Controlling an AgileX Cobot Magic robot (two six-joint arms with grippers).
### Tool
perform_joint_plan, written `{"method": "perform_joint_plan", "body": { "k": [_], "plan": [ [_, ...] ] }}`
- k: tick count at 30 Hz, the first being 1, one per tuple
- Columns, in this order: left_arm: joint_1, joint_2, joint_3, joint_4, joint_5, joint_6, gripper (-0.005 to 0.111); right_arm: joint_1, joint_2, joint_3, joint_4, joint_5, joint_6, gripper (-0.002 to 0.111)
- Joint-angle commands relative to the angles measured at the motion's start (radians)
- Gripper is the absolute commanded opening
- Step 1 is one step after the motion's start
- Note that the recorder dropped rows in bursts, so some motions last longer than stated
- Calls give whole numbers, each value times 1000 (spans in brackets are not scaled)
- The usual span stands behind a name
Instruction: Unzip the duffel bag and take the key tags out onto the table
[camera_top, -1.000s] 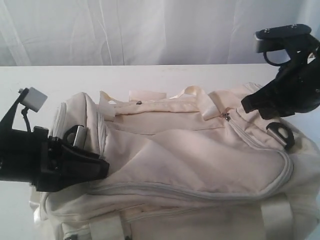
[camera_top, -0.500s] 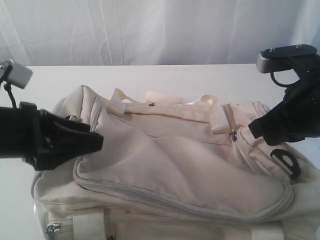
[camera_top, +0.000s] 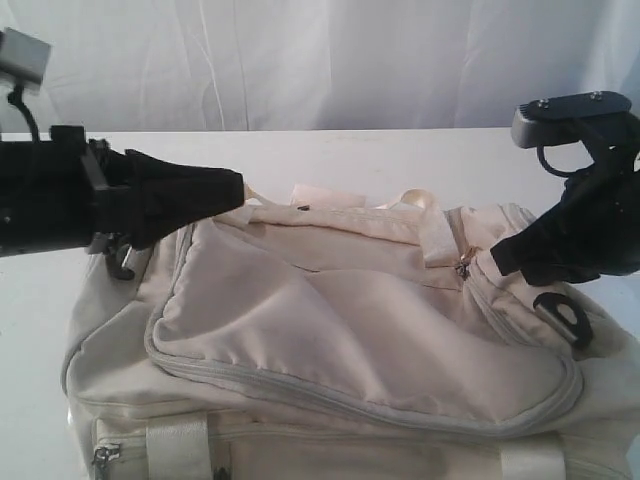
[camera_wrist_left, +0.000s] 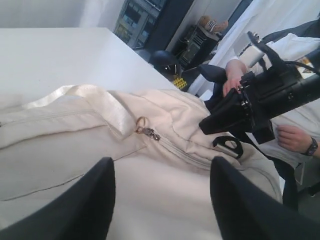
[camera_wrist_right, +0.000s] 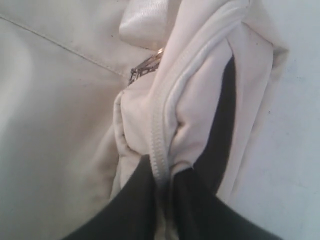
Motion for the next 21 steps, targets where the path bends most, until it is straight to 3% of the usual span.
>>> {"method": "perform_joint_plan", "body": {
  "k": [1,3,6,11,21],
  "plan": [
    [-81,88,-8,-135,29,114,60,-5,-6,5,5,-61,0,37],
    [-123,138,-36,-175,44,149,60,-5,-6,5,5,-98,5,59],
    [-176,223,-106,-185,60,149,60,-5,-6,5,7,-149,7,78],
    [-254,382,-260,-186,102,149,60,-5,9,5,35,-252,32,79],
    [-293,612,-433,-170,94,86,60,-5,160,5,42,-310,40,78]
  ]
}}
